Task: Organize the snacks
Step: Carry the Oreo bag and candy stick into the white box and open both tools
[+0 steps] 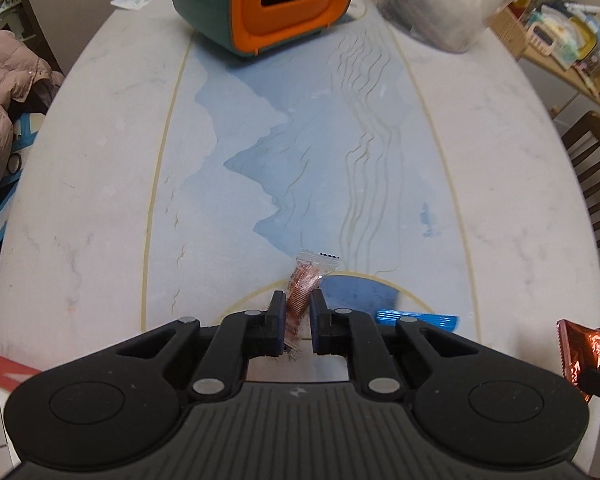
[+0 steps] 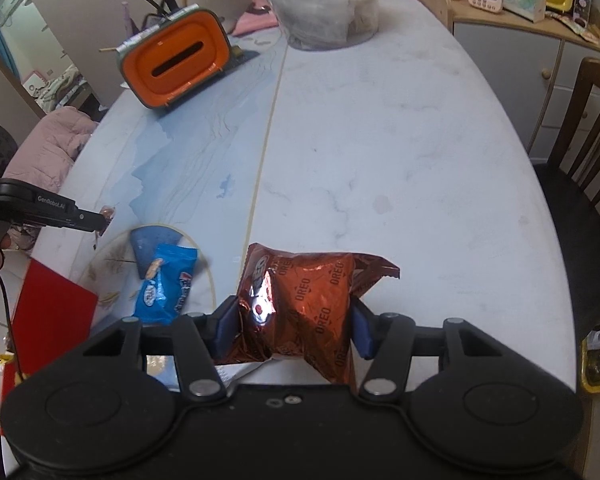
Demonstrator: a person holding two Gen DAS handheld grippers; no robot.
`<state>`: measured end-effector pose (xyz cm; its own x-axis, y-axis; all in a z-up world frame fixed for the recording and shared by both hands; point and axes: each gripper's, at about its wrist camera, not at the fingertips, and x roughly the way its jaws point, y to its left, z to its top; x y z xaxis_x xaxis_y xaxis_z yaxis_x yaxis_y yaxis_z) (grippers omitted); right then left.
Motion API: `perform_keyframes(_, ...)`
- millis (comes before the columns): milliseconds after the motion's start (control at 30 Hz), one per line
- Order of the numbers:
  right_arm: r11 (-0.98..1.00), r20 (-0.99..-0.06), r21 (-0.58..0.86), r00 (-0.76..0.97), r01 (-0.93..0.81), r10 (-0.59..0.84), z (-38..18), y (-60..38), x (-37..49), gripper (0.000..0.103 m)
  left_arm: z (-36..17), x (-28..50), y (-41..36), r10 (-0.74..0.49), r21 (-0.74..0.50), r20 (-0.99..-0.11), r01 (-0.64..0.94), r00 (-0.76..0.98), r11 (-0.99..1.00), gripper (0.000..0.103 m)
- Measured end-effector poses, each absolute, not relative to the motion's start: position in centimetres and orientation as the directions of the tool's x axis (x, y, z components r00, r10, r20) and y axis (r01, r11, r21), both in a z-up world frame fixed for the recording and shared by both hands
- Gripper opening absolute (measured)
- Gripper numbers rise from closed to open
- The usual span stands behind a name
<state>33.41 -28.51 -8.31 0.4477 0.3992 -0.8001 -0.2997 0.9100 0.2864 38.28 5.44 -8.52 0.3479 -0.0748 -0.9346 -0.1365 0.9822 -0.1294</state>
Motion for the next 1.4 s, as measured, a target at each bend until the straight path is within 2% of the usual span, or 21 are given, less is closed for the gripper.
perform_keyframes(800, 0.853, -0.695, 0.263, 0.525, -0.450, 0.491, 1.4, -24.8, 23.4, 0.055, 4.0, 24.5, 6.8, -0.210, -0.322, -0.806, -0.112, 0.554, 0.940, 0.012)
perform_keyframes(1400, 0.763, -0.666, 0.246, 0.468, -0.598, 0.581, 3.9, -15.4, 16.0, 0.055, 6.8, 12.4, 14.7, -0.145, -0.323, -0.795, -0.208, 0.589, 0.923, 0.012)
